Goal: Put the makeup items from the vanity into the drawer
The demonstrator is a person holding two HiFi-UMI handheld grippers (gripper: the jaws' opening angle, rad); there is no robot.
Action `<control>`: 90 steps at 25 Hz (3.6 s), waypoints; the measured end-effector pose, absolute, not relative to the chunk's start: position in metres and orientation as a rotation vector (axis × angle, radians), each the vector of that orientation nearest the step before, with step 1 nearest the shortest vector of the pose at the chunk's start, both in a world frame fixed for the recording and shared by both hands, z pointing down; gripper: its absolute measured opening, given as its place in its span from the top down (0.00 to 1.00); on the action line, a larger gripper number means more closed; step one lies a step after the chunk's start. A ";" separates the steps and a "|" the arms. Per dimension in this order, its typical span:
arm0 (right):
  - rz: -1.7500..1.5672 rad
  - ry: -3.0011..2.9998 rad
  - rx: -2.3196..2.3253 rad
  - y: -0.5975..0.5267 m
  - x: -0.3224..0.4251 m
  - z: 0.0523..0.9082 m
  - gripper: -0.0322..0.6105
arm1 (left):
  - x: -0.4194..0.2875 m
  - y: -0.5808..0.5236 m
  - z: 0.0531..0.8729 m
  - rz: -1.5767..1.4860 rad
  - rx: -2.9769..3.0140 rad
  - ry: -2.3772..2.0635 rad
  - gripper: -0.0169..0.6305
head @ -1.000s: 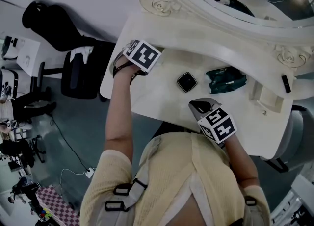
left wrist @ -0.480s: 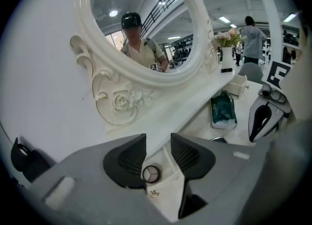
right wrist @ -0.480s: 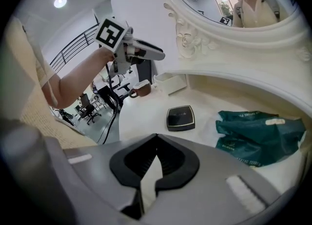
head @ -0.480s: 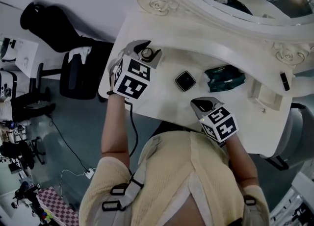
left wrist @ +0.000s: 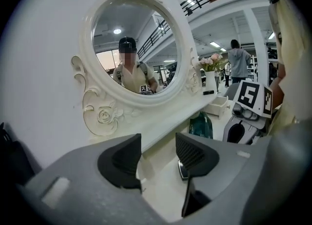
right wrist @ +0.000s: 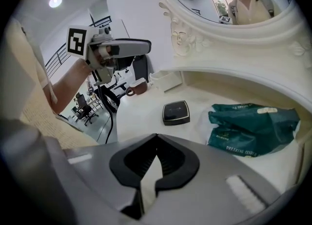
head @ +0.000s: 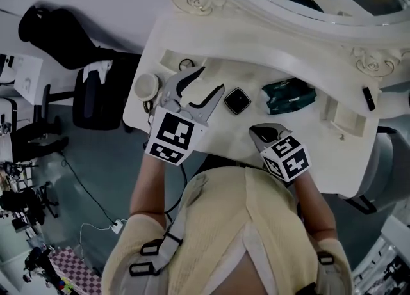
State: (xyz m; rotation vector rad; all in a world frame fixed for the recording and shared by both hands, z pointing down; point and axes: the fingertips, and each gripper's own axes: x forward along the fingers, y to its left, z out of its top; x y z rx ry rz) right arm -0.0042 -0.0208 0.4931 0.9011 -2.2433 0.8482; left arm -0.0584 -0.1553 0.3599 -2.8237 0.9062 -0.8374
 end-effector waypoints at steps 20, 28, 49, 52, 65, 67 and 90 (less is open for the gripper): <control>0.918 -2.168 0.974 -0.003 0.016 0.508 0.95 | -0.016 -0.099 0.466 -0.959 -3.053 0.767 0.31; 0.930 -2.163 0.970 0.001 0.015 0.510 0.95 | -0.010 -0.101 0.513 -1.141 -3.001 0.724 0.31; 0.937 -2.165 0.943 0.000 0.013 0.514 0.95 | -0.009 -0.100 0.540 -1.220 -3.057 0.656 0.47; 0.932 -2.171 0.936 -0.002 0.012 0.513 0.95 | -0.008 -0.098 0.536 -1.143 -3.014 0.658 0.48; 0.903 -2.189 0.904 -0.008 0.006 0.511 0.95 | -0.027 -0.098 0.502 -1.026 -2.972 0.720 0.49; 0.896 -2.192 0.902 -0.010 0.006 0.510 0.95 | -0.038 -0.101 0.488 -1.022 -2.954 0.734 0.48; 0.822 -2.247 0.797 -0.022 -0.026 0.503 0.95 | -0.153 -0.186 0.437 -1.464 -2.628 1.174 0.48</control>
